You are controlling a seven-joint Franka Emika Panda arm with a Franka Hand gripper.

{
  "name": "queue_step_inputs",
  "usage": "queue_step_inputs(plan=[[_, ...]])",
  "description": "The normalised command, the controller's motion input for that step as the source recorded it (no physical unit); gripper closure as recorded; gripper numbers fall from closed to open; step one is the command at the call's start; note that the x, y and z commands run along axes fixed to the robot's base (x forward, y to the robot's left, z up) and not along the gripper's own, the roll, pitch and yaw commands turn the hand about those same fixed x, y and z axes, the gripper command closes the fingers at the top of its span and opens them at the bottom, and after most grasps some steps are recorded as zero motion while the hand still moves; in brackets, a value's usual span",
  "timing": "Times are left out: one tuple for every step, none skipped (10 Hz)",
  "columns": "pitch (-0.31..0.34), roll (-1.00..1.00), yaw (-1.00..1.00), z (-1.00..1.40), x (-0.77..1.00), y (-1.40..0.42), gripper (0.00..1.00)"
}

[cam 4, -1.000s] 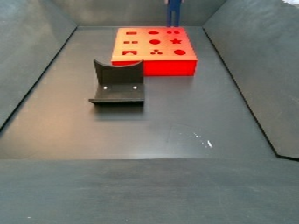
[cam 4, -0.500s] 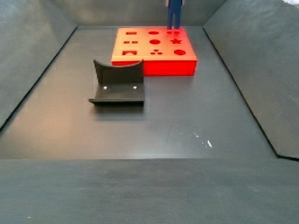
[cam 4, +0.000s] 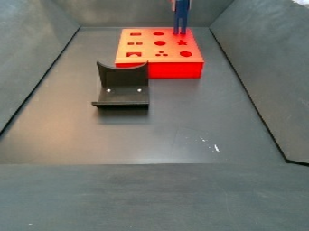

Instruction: Insert the square-circle object.

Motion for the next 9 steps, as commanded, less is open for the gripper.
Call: queue_step_inputs(plan=[[-0.007,0.04,0.05,-0.11,0.28,0.00,1.00],[0.000,0.08,0.01,-0.13,0.24,0.00,1.00],[0.000,0.13,0.00,-0.17,0.17,0.00,1.00],[0.000,0.19,0.00,-0.23,0.04,0.00,1.00],[0.013,0.26,0.00,-0.23,0.00,0.00,1.00],[0.047,0.30,0.00,-0.18,0.00,0.00,1.00],[0.080,0.27,-0.04,-0.03,0.00,0.00,1.00],[0.064,0.20,-0.04,-0.07,0.00,0.00,1.00],[0.039,0.20,-0.03,-0.14,0.00,-0.02,1.00]])
